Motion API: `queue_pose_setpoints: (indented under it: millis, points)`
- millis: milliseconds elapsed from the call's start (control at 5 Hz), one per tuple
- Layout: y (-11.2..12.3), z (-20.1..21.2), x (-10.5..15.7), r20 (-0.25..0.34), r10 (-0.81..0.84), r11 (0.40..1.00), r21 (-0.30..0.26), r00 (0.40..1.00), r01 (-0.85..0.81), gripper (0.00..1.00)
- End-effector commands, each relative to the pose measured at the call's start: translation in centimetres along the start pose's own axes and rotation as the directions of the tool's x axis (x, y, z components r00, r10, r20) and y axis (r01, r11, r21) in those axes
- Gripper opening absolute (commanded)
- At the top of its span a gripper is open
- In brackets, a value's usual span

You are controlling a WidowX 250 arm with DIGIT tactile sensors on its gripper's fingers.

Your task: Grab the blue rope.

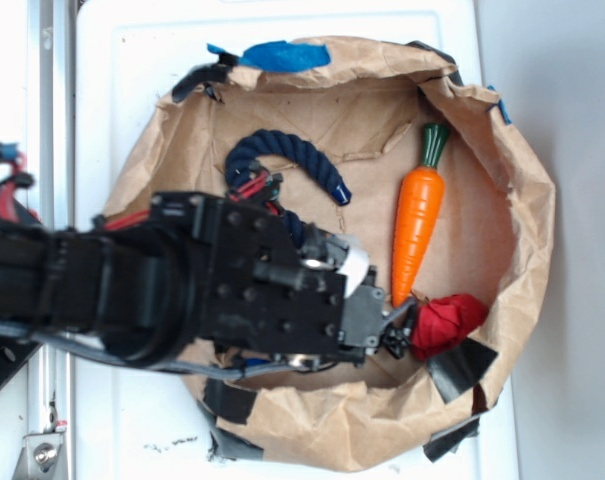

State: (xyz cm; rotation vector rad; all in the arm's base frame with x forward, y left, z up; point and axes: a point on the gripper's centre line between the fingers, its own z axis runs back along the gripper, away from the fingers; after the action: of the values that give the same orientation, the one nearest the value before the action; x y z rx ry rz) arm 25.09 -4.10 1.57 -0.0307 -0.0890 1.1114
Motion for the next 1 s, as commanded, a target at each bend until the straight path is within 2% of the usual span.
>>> queue_pose_setpoints:
  millis: [0, 600, 800]
  points:
    - [1.1, 1.1, 0.9, -0.003, 0.002, 0.999, -0.042, 1.000, -0.002, 0.00]
    - [0.7, 3.2, 2.8, -0.014, -0.006, 0.998, -0.068, 1.000, 0.005, 0.00]
    - [0.7, 4.8, 4.2, 0.033, -0.090, 0.992, -0.090, 0.995, 0.092, 0.00]
